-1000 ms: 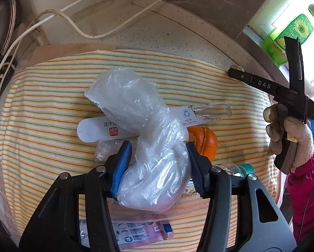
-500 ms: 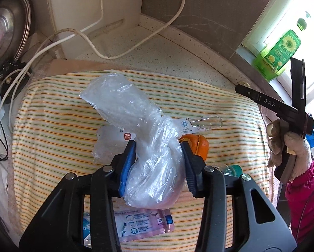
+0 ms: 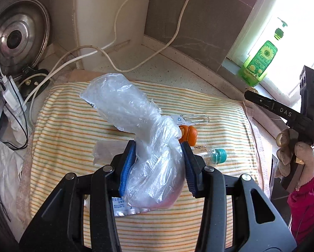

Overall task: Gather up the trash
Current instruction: 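Carry the tan lump and clear bag down over the blue wastebasket with both tools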

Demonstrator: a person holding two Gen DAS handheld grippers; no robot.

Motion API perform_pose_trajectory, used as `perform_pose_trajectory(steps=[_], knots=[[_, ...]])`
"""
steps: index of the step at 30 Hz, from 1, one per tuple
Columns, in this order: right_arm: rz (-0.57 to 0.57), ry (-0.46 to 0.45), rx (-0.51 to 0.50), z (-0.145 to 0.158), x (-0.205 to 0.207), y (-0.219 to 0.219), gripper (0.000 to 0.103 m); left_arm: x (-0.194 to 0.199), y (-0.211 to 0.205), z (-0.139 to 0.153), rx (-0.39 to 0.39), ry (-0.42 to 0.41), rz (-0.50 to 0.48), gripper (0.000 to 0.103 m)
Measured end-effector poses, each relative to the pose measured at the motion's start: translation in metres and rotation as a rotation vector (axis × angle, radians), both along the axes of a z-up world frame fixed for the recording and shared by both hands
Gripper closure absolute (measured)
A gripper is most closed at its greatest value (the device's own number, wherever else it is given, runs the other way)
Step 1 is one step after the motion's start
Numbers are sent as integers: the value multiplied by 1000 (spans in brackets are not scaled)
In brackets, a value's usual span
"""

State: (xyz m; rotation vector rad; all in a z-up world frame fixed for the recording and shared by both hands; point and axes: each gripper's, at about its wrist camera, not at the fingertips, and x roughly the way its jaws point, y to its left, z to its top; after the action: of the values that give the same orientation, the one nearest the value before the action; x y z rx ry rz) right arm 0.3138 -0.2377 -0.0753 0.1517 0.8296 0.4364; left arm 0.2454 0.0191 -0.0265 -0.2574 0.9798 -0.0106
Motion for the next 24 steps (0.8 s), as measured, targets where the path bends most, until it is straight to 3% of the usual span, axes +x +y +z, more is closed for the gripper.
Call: perform_pose_trajectory(steps=[10, 24], knots=[[64, -43, 26, 29, -79, 27, 66, -63, 25, 11, -26, -29, 13, 60], [108, -24, 42, 30, -195, 82, 66, -169, 55, 7, -34, -38, 0, 60]])
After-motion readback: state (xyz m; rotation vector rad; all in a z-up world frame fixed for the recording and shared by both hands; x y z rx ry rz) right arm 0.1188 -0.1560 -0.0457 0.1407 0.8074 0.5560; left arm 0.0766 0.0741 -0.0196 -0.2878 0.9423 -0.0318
